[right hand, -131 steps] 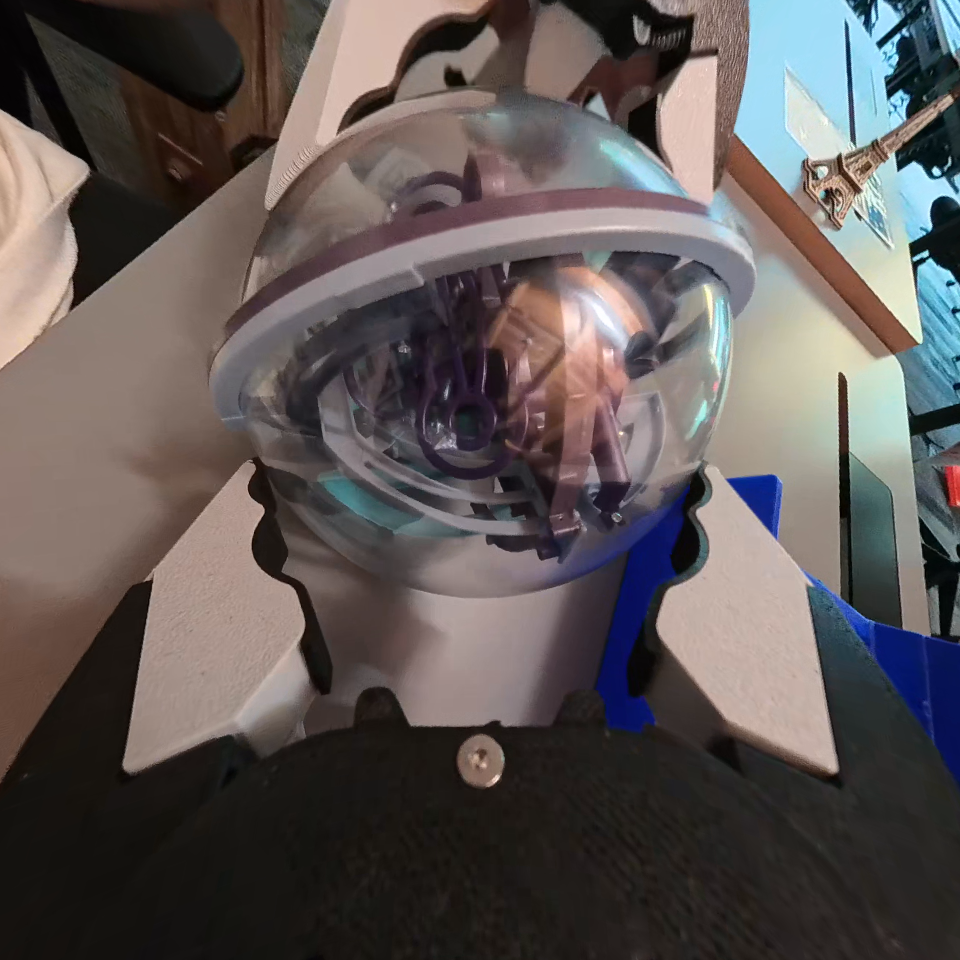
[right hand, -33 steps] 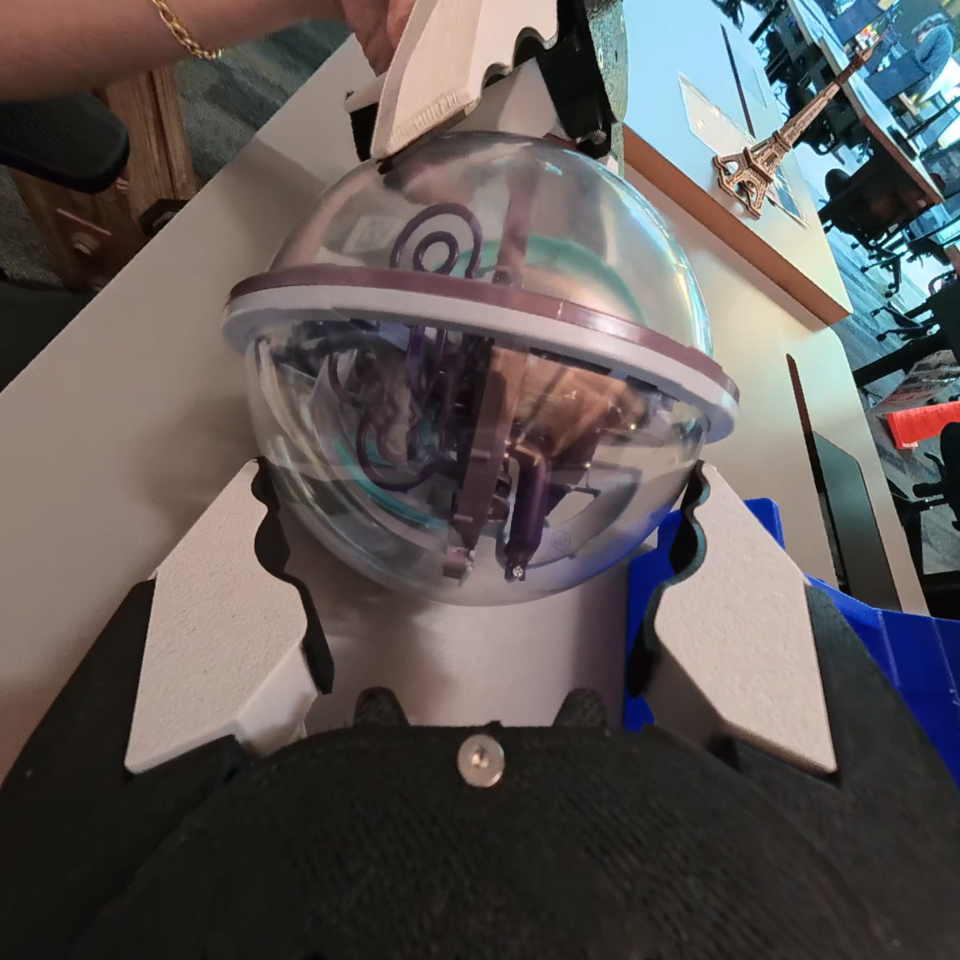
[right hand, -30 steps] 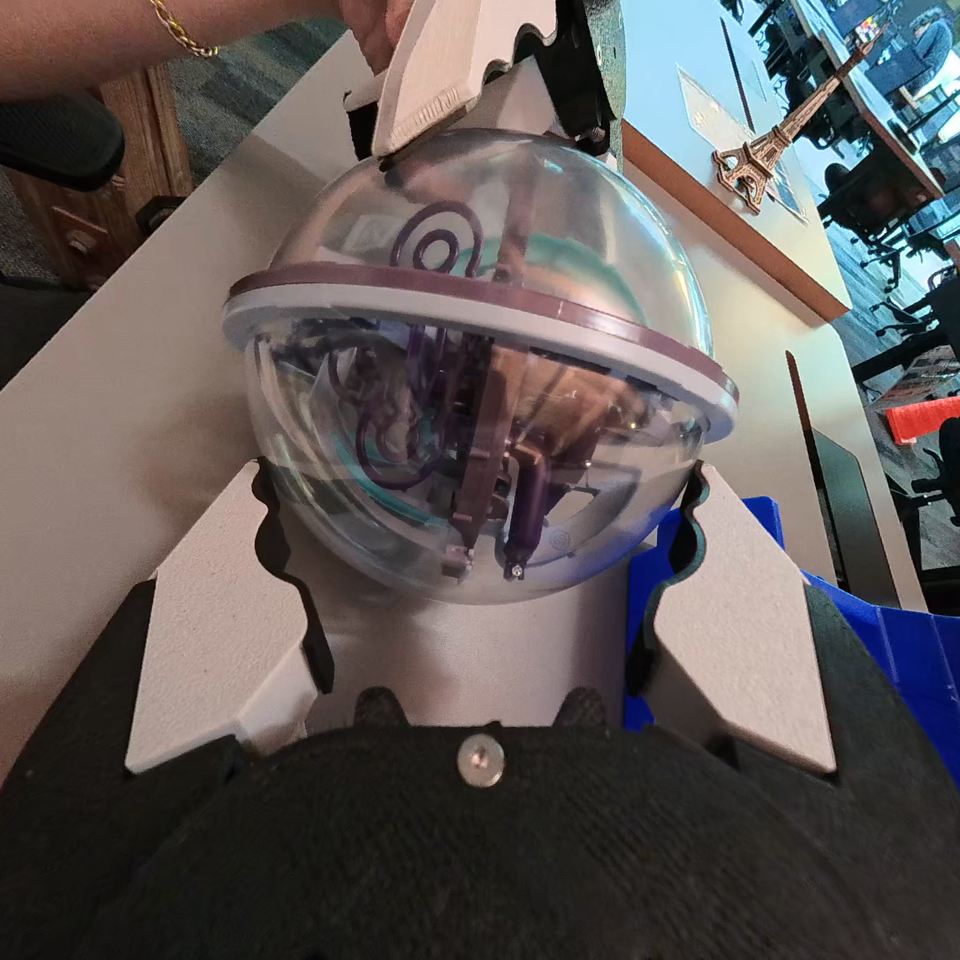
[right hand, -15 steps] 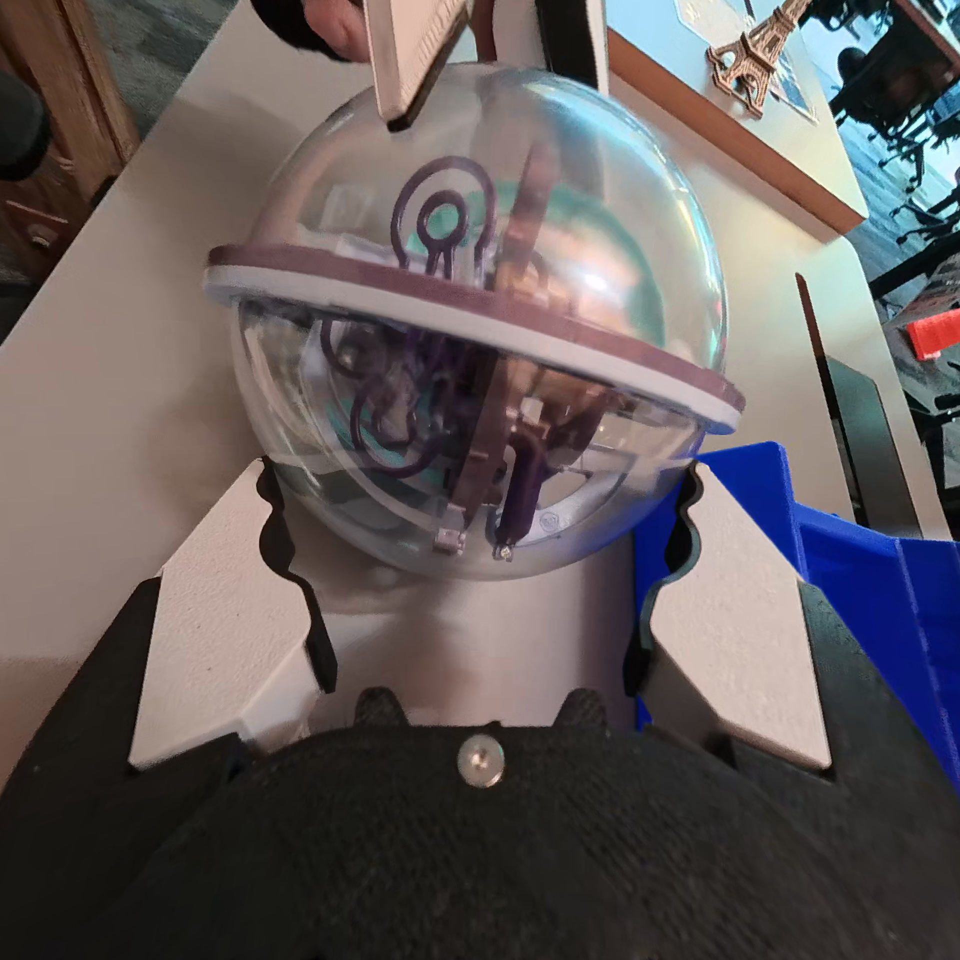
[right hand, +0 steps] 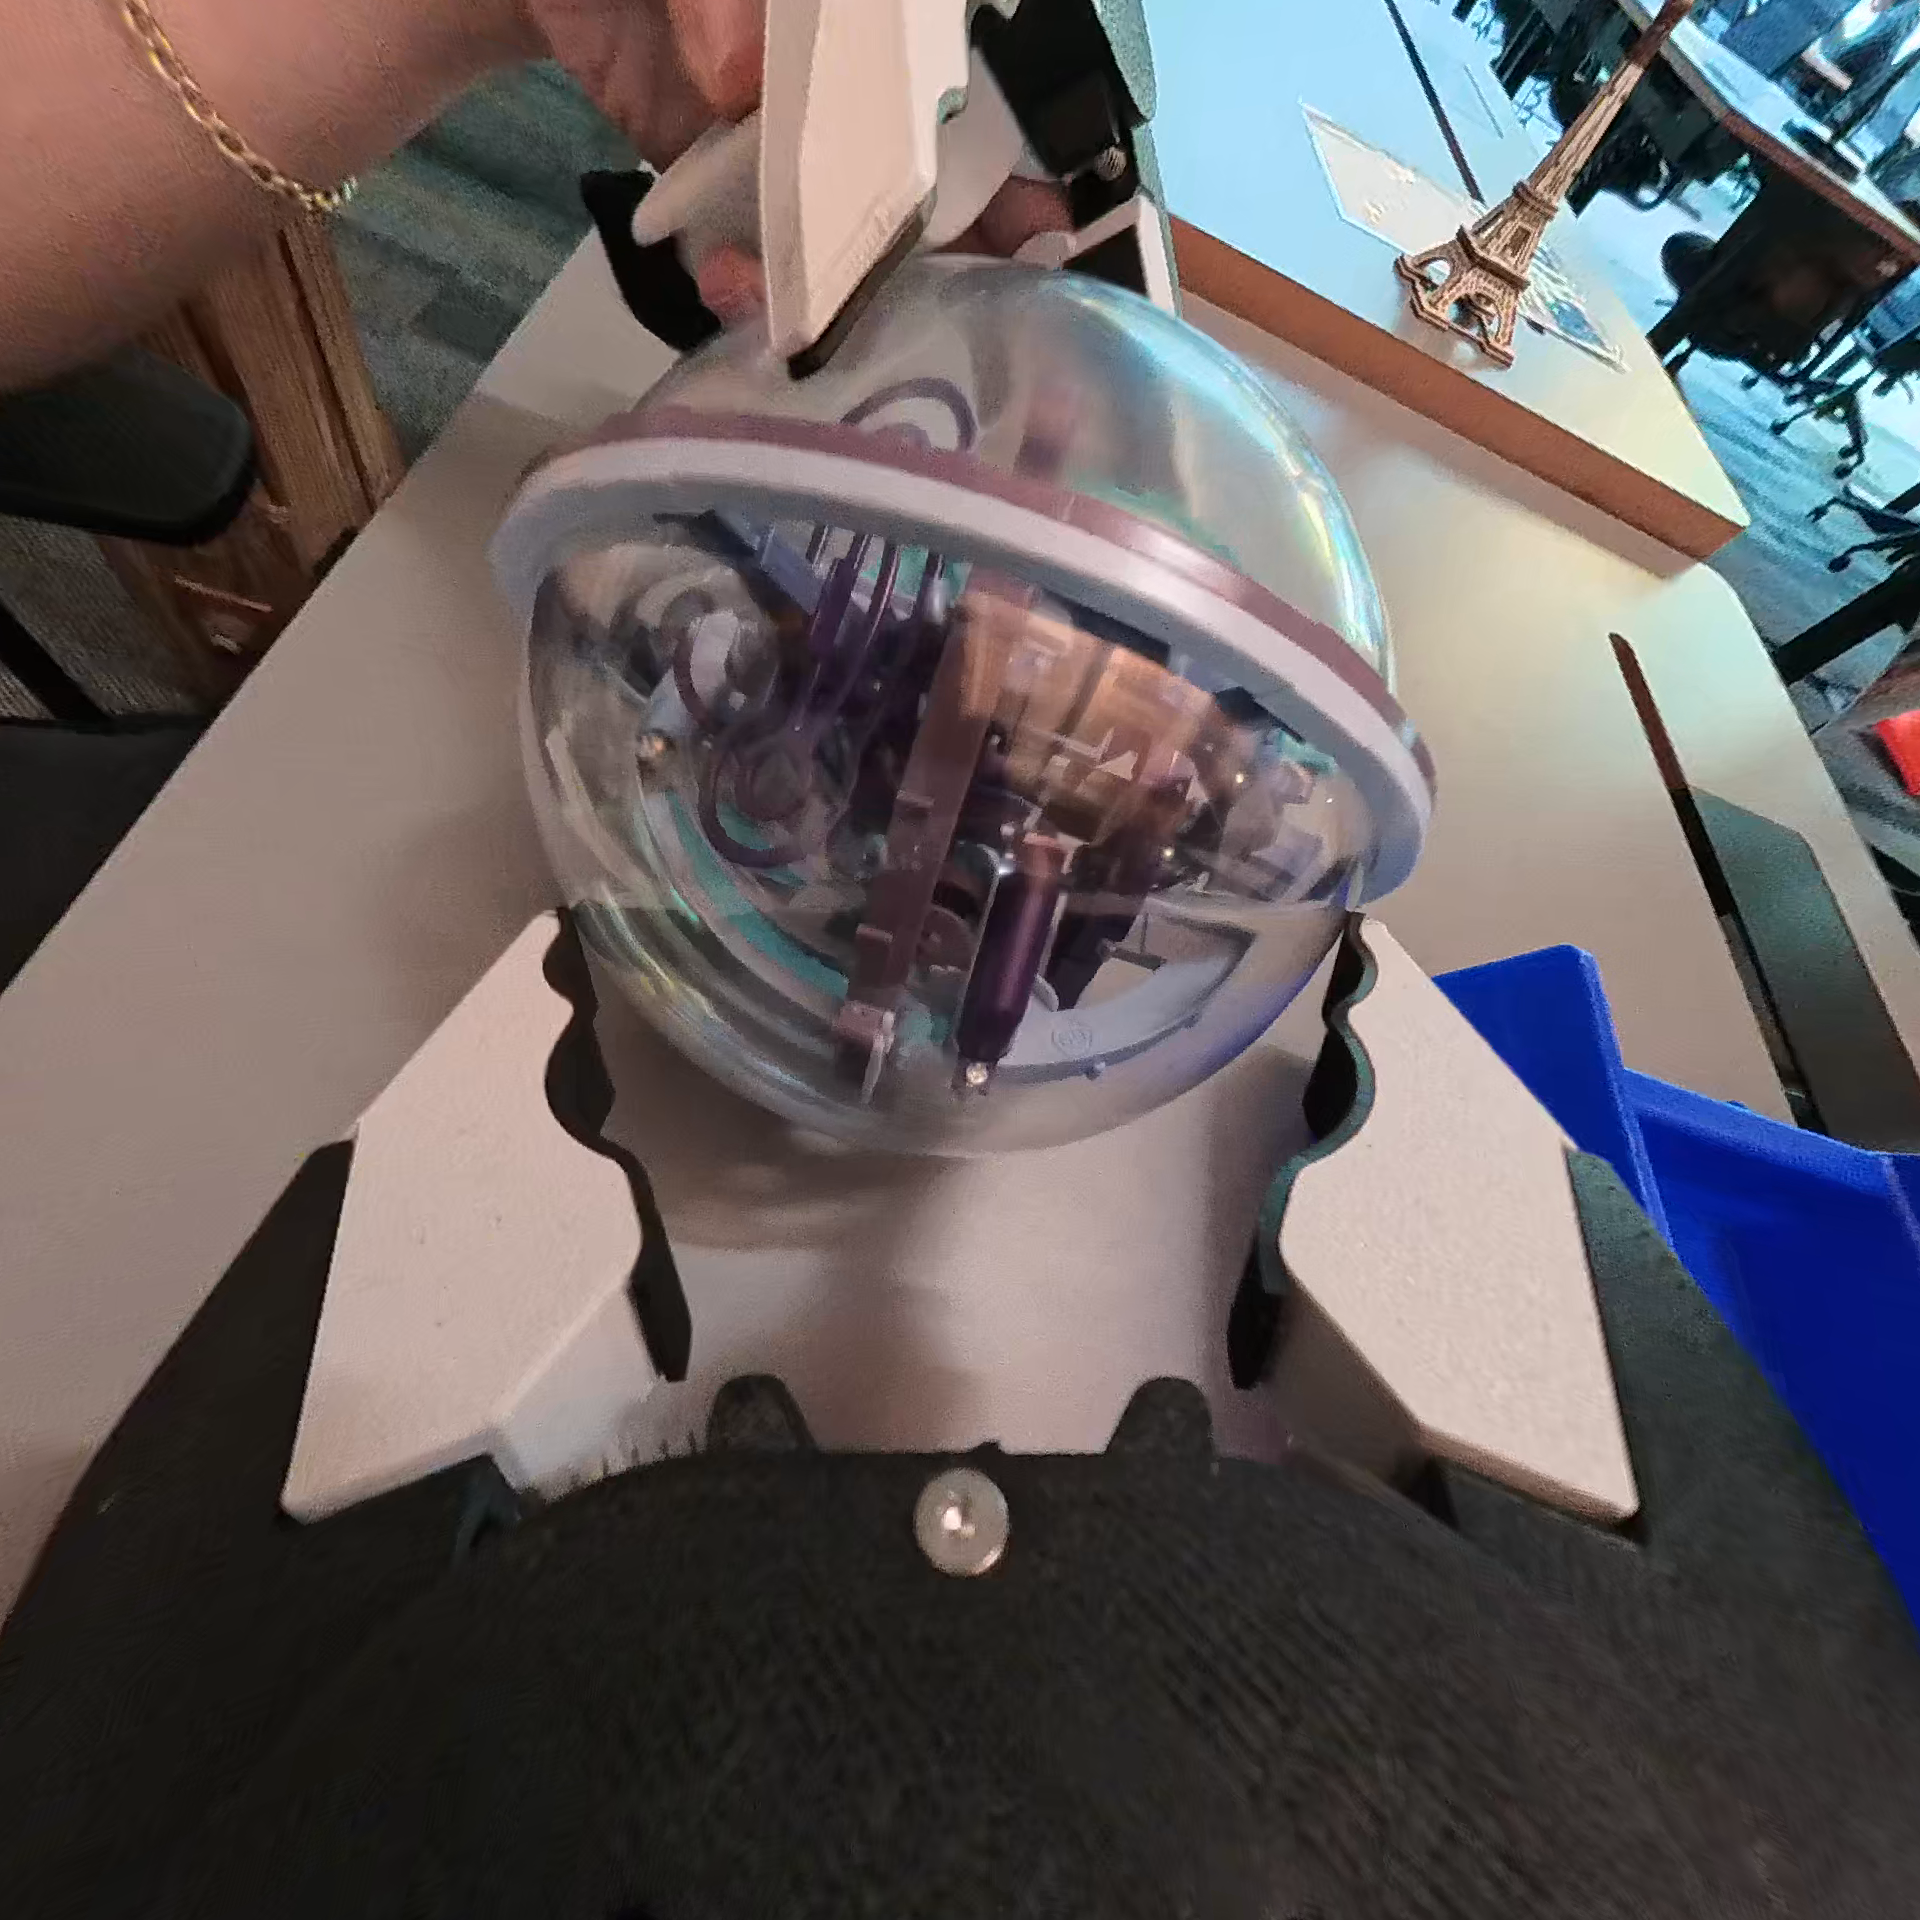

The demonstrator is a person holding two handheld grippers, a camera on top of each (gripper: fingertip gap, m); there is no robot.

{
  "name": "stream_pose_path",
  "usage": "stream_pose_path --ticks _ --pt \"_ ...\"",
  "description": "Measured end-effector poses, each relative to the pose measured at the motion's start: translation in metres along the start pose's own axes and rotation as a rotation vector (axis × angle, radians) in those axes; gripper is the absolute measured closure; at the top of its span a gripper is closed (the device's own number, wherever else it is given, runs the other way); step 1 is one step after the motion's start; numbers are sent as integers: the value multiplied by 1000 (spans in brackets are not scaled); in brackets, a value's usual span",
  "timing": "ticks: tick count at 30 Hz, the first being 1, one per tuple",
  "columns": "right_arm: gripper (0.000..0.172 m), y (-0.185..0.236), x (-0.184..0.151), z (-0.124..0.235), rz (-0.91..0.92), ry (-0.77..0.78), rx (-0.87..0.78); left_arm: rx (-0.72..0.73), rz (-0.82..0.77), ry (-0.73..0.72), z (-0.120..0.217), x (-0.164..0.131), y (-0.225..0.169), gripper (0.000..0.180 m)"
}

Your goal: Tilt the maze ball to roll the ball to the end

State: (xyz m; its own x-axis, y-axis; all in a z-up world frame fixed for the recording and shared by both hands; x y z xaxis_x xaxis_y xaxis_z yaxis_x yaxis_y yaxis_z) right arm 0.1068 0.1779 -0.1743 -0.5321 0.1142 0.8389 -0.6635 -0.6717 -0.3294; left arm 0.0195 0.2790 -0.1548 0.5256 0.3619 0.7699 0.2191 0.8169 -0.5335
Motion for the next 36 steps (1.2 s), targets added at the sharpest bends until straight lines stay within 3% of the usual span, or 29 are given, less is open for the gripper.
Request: stream_pose_path --ticks 17,23,36 --pt "36 -3 -6 -5 -50 4 -18 1 53 -65 -1 6 8 42" --pt "60 3 -17 -7 28 77 20 33 -12 -83 5 10 5 44" --pt "52 -2 -2 -6 34 -30 -28 39 -27 -77 11 8 7 45"
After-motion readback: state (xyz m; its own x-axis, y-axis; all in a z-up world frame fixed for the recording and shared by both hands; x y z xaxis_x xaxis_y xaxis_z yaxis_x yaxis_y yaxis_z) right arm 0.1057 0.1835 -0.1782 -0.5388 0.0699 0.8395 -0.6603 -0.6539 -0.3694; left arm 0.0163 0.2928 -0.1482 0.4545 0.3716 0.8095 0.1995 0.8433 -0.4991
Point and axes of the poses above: each gripper's, where its closed fingertips meet, z back along the fingers, x out of its top, y = z × x across the jaws, the point moved 6 cm from there along z, back along the fingers, and after that the axes turned 3 degrees about -y, right-handed, at the moved point
